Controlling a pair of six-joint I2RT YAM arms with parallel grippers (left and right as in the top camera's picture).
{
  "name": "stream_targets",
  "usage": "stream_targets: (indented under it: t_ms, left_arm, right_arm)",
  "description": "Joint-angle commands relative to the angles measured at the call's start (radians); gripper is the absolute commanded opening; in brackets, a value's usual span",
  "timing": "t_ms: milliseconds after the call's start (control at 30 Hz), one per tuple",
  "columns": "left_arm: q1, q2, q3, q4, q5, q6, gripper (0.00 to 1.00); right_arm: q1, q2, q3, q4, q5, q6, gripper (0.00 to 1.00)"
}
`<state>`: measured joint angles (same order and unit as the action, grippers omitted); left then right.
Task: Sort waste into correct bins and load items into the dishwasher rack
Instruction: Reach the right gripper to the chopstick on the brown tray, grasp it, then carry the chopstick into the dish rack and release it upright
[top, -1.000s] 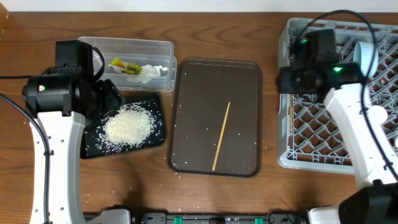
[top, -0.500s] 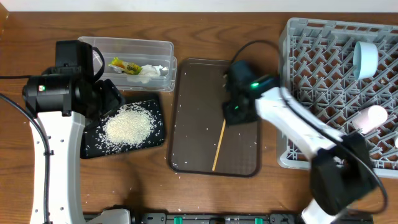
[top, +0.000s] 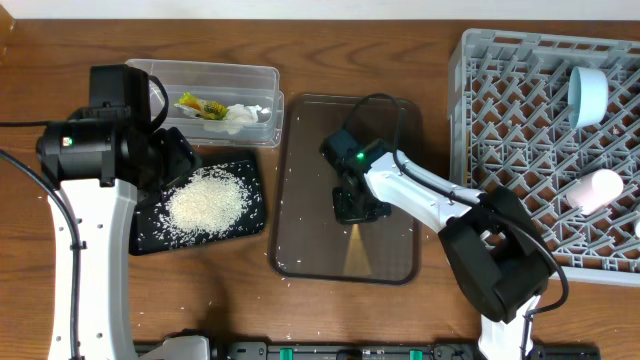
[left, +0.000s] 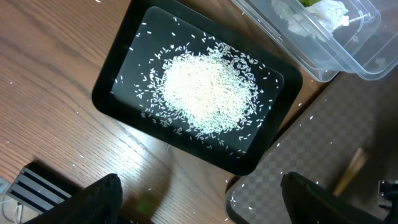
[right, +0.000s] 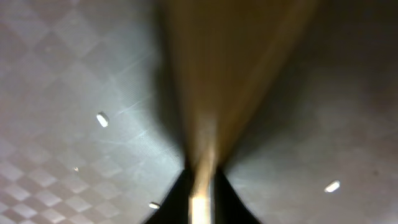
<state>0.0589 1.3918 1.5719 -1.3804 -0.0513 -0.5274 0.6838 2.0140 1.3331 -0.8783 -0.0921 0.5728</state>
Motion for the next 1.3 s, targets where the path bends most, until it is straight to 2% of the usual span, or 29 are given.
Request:
stream_targets:
  t_ms: [0, 167, 300, 467, 633, 867, 1267]
  left_arm:
    - [0.004, 0.0, 0.0, -0.003, -0.002, -0.009, 0.85]
    - [0.004, 0.0, 0.0, -0.003, -0.002, -0.009, 0.85]
    - [0.004, 0.0, 0.0, -0.003, -0.002, -0.009, 0.85]
    - [0.004, 0.0, 0.0, -0.003, -0.002, -0.009, 0.84]
    - [0.004, 0.0, 0.0, -0.003, -0.002, -0.009, 0.84]
    - [0.004, 0.0, 0.0, -0.003, -0.002, -0.009, 0.85]
    - [0.004, 0.0, 0.0, -0.003, -0.002, -0.009, 0.85]
  right_arm:
    - [-0.002, 0.023, -0.003, -0.008, -0.001, 0.036, 0.01]
    - [-0.06, -0.089, 0.03, -0.076, 0.046, 0.026, 0.01]
    - [-0.137, -0.237, 0.061, -0.13, 0.051, -0.087, 0.01]
    - [-0.282, -0.426, 0.1, -0.204, 0.052, -0.192, 0.01]
    - [-0.452, -0.517, 0.109, -0.259, 0.051, -0.245, 0.01]
    - [-0.618, -0.464, 0.108, -0.322, 0.078, -0.348, 0.01]
    - [-0.645, -0.289, 0.108, -0.309, 0.149, -0.425, 0.05]
